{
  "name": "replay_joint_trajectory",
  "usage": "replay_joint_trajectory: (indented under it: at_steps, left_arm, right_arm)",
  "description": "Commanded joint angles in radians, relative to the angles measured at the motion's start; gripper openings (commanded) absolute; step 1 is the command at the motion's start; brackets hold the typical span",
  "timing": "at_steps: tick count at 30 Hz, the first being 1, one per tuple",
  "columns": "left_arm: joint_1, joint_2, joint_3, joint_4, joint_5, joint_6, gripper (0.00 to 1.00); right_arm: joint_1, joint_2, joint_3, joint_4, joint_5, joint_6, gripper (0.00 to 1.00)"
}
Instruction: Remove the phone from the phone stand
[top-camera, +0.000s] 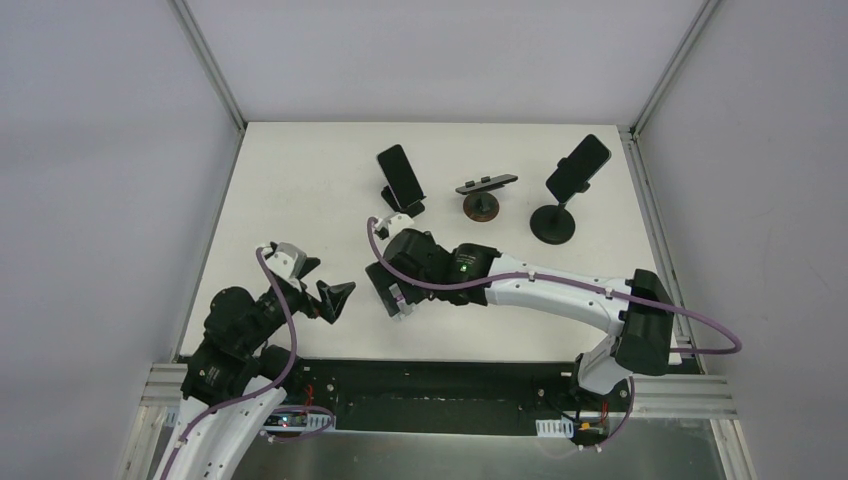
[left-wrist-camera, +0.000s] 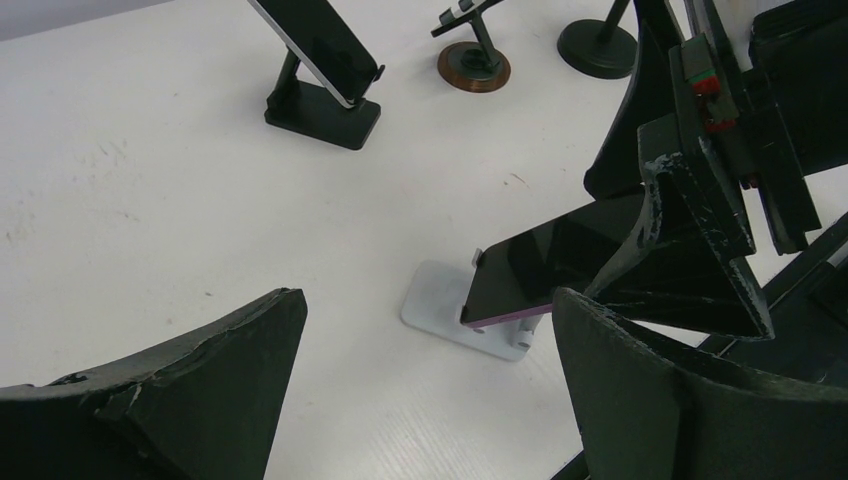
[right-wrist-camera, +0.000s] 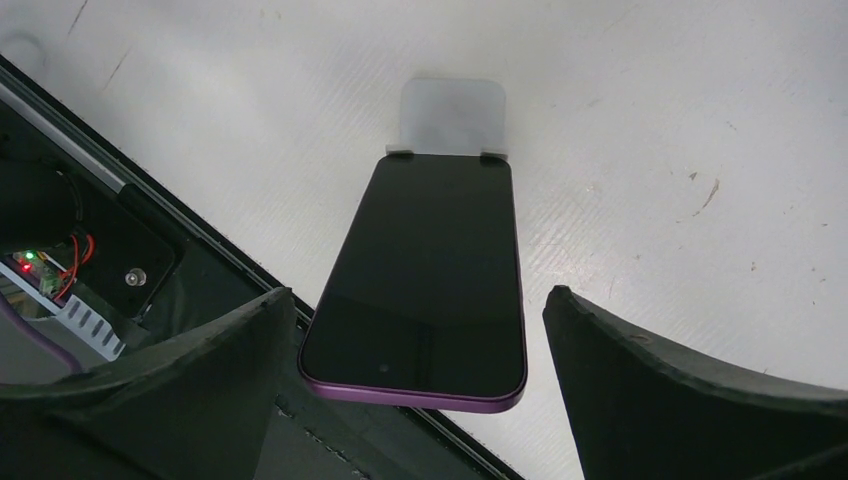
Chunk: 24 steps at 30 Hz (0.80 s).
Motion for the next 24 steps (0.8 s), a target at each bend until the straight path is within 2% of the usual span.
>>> replay_joint_trajectory:
  at_steps: [1, 8, 18, 24]
  left_arm:
    - [0.006, -0.015, -0.003, 0.023, -0.012, 0.015, 1.0]
    - [0.006, -0.019, -0.003, 0.023, -0.013, 0.018, 1.0]
    - [0.006, -0.024, -0.005, 0.023, -0.013, 0.02, 1.0]
    - [0.006, -0.026, -0.006, 0.024, -0.013, 0.021, 1.0]
  right_arm:
    - [0.011, 0.016, 0.046, -0.006, 0.043, -0.021, 0.99]
    - [0.015, 0.024, 0.049, -0.014, 0.083, -0.023, 0.99]
    - [0.016, 0.022, 0.05, -0.015, 0.07, -0.026, 0.93]
    - [0.022, 0.027, 0.05, -0.017, 0.069, -0.025, 0.96]
